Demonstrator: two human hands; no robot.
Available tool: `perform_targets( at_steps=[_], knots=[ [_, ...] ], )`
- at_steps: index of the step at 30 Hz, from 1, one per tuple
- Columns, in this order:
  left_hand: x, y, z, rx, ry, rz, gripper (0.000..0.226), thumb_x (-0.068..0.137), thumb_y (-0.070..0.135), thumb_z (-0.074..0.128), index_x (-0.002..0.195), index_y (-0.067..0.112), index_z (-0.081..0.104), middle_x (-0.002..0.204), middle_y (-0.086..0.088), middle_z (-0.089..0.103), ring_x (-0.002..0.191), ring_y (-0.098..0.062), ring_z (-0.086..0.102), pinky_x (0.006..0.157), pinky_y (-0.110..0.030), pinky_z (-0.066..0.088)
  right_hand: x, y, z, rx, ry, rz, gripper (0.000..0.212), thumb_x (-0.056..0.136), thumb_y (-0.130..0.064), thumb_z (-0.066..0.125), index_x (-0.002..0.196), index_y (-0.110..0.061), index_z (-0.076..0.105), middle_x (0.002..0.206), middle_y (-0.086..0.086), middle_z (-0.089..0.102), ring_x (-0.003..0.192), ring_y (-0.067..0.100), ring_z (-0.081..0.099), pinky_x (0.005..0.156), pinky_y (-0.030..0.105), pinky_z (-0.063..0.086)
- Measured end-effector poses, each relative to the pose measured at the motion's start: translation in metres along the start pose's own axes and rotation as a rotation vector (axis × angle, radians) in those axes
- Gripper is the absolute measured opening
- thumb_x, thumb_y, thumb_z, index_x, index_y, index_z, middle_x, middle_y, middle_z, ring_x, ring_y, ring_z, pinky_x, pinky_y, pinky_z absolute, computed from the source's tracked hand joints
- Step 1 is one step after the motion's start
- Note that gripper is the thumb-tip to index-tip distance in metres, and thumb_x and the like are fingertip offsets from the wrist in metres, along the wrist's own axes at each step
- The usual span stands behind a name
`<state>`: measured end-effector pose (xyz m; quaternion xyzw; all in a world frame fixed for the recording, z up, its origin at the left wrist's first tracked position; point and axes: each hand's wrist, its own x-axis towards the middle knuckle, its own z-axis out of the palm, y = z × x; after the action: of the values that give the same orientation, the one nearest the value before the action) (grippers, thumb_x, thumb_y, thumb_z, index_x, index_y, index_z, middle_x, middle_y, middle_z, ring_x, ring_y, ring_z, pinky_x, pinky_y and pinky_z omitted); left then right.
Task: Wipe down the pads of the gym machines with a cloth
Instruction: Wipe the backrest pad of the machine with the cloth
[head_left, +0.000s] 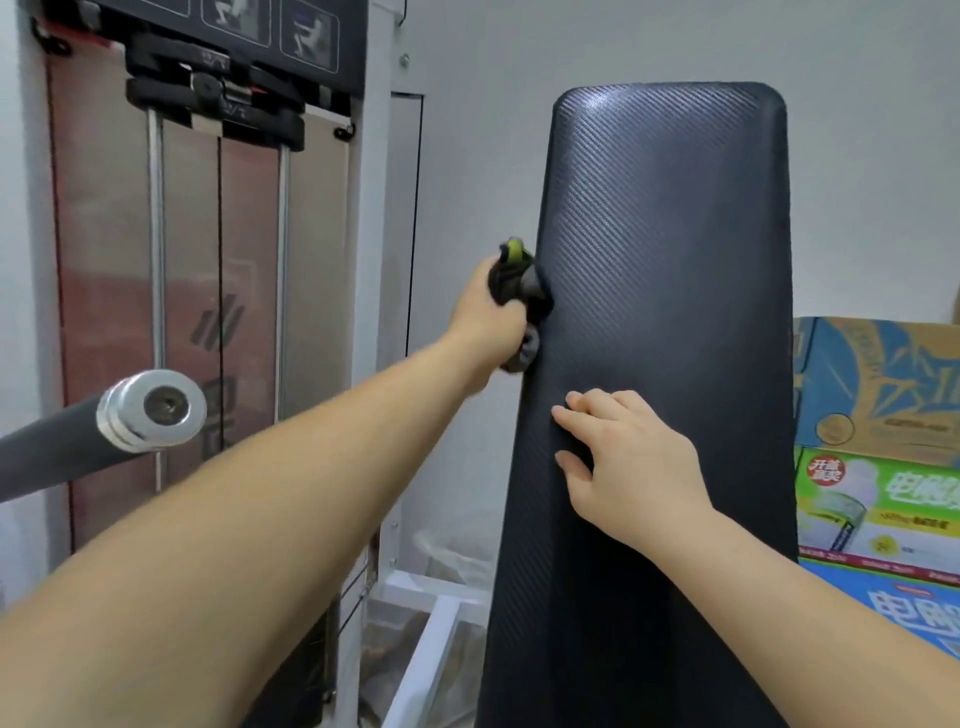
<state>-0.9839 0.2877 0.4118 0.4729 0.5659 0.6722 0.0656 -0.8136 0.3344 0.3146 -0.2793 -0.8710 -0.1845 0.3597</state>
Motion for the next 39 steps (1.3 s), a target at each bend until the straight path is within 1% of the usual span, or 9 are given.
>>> perform_targets(
  at_steps=[5,13,15,18,20,26,29,32,39],
  knots=[
    [-0.005,-0.030,0.007,0.095,0.000,-0.034,0.052,0.088,0.004,0.037,0.129,0.033,0.054,0.093,-0.001,0.067,0.080,-0.020,0.062,0.068,-0.030,0.053,-0.002,-0.001,-0.007,-0.007,-0.099,-0.029,0.059,0.099,-0.047,0.052,0.155,-0.039,0.037,0.159,-0.022,0.030,0.147,0.007,0.021,0.093,0.029,0.052],
    [-0.229,-0.178,0.001,0.203,-0.023,-0.381,0.046,0.099,0.013,0.042,0.138,0.035,0.051,0.120,0.011,0.065,0.111,-0.011,0.058,0.095,-0.032,0.045,-0.023,0.002,0.007,0.085,-0.078,-0.083,0.065,0.098,-0.026,0.058,0.158,-0.017,0.036,0.166,0.001,0.030,0.155,0.023,0.020,0.127,0.038,0.017],
    [-0.273,-0.192,-0.003,0.276,-0.036,-0.434,0.048,0.096,0.013,0.044,0.137,0.038,0.050,0.119,0.011,0.065,0.109,-0.010,0.059,0.092,-0.031,0.045,-0.049,0.000,0.012,0.167,0.071,-0.079,0.054,0.093,-0.015,0.061,0.146,-0.013,0.055,0.151,0.005,0.052,0.143,0.027,0.043,0.119,0.040,0.036],
    [-0.295,-0.186,-0.006,0.344,0.011,-0.495,0.042,0.096,0.012,0.047,0.134,0.031,0.051,0.118,0.003,0.066,0.105,-0.018,0.060,0.096,-0.040,0.052,-0.104,-0.005,0.014,0.278,0.135,-0.064,0.036,0.091,-0.016,0.065,0.126,-0.016,0.071,0.120,0.001,0.064,0.109,0.022,0.060,0.078,0.037,0.056],
    [-0.280,-0.167,-0.003,0.321,0.090,-0.357,0.042,0.095,0.007,0.049,0.133,0.025,0.053,0.121,0.000,0.065,0.111,-0.021,0.061,0.101,-0.041,0.051,-0.141,0.001,0.014,0.277,0.132,-0.004,0.035,0.089,-0.019,0.068,0.124,-0.017,0.072,0.113,0.000,0.062,0.101,0.021,0.059,0.072,0.035,0.052],
    [-0.166,-0.083,0.043,0.699,0.138,0.439,0.069,0.084,-0.002,0.054,0.148,0.024,0.047,0.143,0.000,0.051,0.121,-0.029,0.046,0.099,-0.041,0.043,-0.223,0.035,0.015,0.398,-0.044,0.522,0.063,0.097,-0.026,0.062,0.155,-0.018,0.039,0.153,0.007,0.031,0.143,0.026,0.031,0.109,0.044,0.040],
    [-0.097,-0.040,0.069,0.963,0.178,0.458,0.069,0.088,0.009,0.054,0.152,0.032,0.040,0.146,0.003,0.047,0.124,-0.030,0.045,0.092,-0.042,0.042,-0.235,0.050,0.012,0.499,-0.188,0.532,0.066,0.102,-0.030,0.056,0.160,-0.018,0.028,0.162,0.000,0.019,0.151,0.020,0.021,0.115,0.032,0.028],
    [-0.095,-0.029,0.098,1.061,0.146,0.405,0.067,0.089,0.018,0.057,0.151,0.036,0.038,0.145,0.004,0.047,0.122,-0.030,0.045,0.086,-0.040,0.039,-0.240,0.059,0.015,0.586,-0.198,0.504,0.067,0.101,-0.026,0.056,0.161,-0.017,0.027,0.163,-0.005,0.018,0.152,0.015,0.022,0.121,0.043,0.034],
    [-0.295,-0.162,0.123,1.118,-0.337,0.808,0.058,0.074,0.015,0.055,0.131,0.029,0.061,0.125,-0.006,0.062,0.098,-0.035,0.055,0.068,-0.042,0.039,-0.257,0.056,0.031,0.768,0.005,0.820,0.050,0.102,-0.008,0.045,0.152,-0.011,0.042,0.139,0.000,0.042,0.124,0.019,0.052,0.105,0.028,0.039]
  ],
)
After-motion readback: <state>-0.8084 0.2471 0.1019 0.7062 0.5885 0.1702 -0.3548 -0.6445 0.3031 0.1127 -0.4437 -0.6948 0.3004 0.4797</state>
